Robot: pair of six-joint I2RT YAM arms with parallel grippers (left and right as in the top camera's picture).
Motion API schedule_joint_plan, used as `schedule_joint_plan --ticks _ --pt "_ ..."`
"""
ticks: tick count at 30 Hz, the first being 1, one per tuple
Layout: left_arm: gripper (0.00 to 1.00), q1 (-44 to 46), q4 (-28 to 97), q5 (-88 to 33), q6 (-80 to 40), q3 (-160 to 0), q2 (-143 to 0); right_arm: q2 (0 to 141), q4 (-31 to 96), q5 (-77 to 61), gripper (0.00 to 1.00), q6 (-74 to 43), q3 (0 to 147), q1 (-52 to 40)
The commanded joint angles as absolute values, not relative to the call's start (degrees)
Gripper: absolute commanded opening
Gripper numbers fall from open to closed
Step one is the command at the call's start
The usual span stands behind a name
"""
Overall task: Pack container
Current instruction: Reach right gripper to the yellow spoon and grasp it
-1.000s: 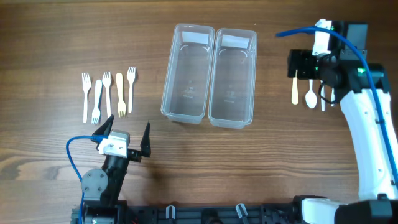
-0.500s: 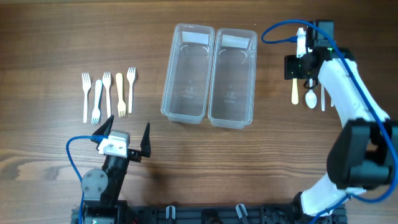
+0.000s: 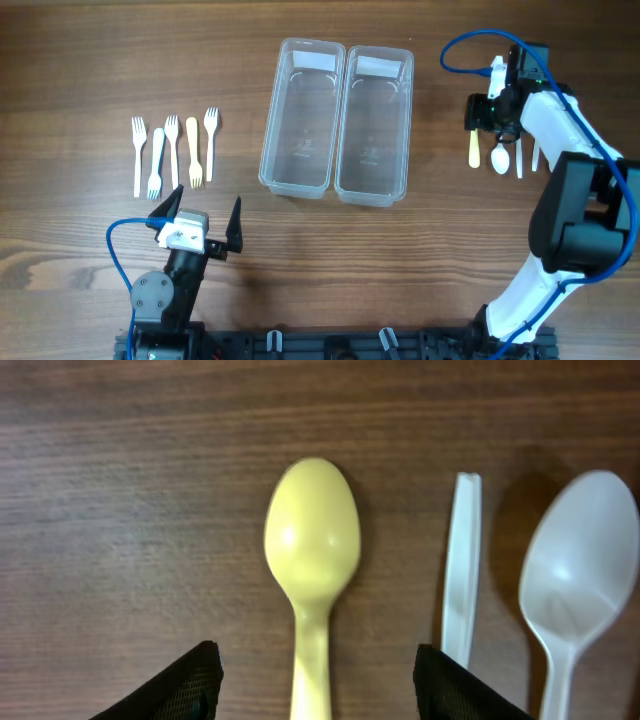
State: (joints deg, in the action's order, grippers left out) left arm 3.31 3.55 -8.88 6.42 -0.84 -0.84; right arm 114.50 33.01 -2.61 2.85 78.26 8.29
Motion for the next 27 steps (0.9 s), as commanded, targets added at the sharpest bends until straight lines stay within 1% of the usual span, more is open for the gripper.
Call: schedule_joint_plan --ticks 1,11,13,14,16,18,20,21,24,26,27 --pt "1.00 3.1 3.4 -9.0 7.3 -0.4 -0.5 116.8 32.0 -4.6 0.62 3.3 79.2 8.1" --pt "1.00 3.1 3.4 -9.0 7.3 -0.4 -0.5 122.1 27.9 -5.2 0.63 6.7 79.2 8.1" --pt "1.00 3.1 3.4 -9.0 7.3 -0.4 -0.5 123.4 27.4 -5.2 0.61 7.4 79.2 8.1" --pt "1.00 3.1 3.4 -9.0 7.3 -0.4 -0.5 124.2 27.4 -5.1 0.59 7.6 79.2 8.1" --pt "1.00 3.1 3.4 -9.0 7.3 -0.4 -0.5 125.2 27.7 -5.2 0.49 7.5 79.1 8.1" --pt "1.00 3.1 3.4 -9.0 7.3 -0.4 -0.5 125.5 28.3 -5.2 0.34 7.5 79.1 8.1" --pt "1.00 3.1 3.4 -8.9 7.3 -0.4 -0.5 125.5 28.6 -5.2 0.21 7.4 79.1 8.1" --pt "1.00 3.1 3.4 -8.9 7.3 -0.4 -0.5 125.5 29.1 -5.2 0.18 7.4 79.1 8.1" --pt "1.00 3.1 3.4 -8.9 7.3 -0.4 -0.5 125.4 30.5 -5.2 0.17 7.4 79.1 8.1" --pt "1.00 3.1 3.4 -9.0 7.3 -0.4 -0.5 124.9 31.3 -5.2 0.13 7.4 79.1 8.1" --pt "1.00 3.1 3.4 -9.0 7.3 -0.4 -0.5 124.6 31.4 -5.3 0.13 7.4 79.1 8.1"
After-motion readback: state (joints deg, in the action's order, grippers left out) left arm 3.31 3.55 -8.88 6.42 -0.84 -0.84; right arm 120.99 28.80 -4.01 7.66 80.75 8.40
